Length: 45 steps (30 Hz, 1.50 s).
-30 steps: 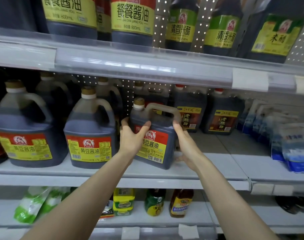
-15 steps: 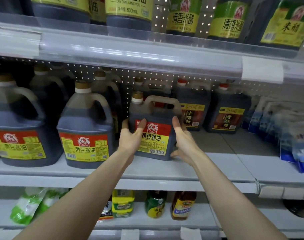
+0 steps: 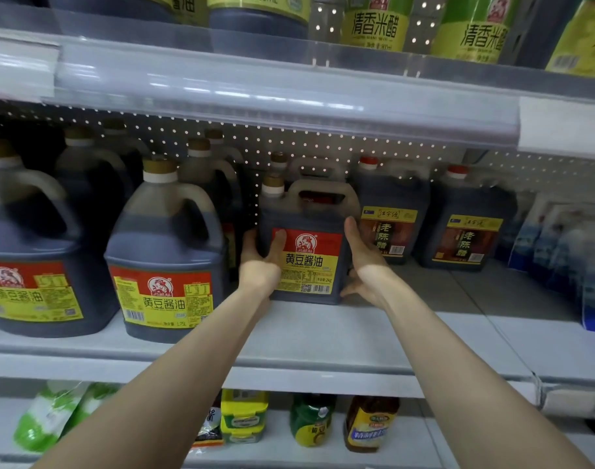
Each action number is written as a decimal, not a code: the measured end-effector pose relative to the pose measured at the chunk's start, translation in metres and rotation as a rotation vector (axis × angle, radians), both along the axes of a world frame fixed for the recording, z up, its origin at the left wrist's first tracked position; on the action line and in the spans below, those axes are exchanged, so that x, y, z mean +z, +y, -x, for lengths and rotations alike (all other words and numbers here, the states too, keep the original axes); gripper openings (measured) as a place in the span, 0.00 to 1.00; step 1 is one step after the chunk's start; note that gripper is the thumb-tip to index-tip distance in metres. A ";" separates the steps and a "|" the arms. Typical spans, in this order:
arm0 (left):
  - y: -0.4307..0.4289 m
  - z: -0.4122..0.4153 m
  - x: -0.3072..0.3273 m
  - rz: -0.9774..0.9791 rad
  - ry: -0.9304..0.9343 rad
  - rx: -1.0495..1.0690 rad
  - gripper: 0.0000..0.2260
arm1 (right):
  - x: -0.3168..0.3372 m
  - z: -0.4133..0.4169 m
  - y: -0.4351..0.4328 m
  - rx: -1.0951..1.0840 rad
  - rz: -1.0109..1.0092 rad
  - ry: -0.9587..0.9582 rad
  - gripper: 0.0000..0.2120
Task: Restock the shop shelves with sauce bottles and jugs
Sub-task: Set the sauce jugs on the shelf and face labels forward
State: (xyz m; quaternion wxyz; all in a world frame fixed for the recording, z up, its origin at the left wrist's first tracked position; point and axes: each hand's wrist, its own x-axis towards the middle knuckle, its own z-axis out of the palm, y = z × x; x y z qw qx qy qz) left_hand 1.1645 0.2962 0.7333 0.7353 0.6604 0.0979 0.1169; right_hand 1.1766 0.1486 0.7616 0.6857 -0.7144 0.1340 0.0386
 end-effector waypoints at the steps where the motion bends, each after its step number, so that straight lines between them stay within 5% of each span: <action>1: 0.001 -0.002 0.000 -0.009 -0.002 -0.003 0.18 | 0.000 -0.002 0.000 0.004 0.011 -0.013 0.34; 7: 0.003 -0.013 -0.003 -0.009 -0.030 -0.006 0.16 | -0.003 -0.013 -0.002 0.048 0.026 -0.071 0.31; 22: 0.015 -0.016 -0.042 -0.165 0.034 -0.096 0.34 | -0.064 -0.008 0.008 0.015 0.192 -0.163 0.30; 45: 0.021 -0.031 -0.069 -0.217 0.071 -0.081 0.34 | -0.084 -0.011 0.005 -0.020 0.159 -0.318 0.28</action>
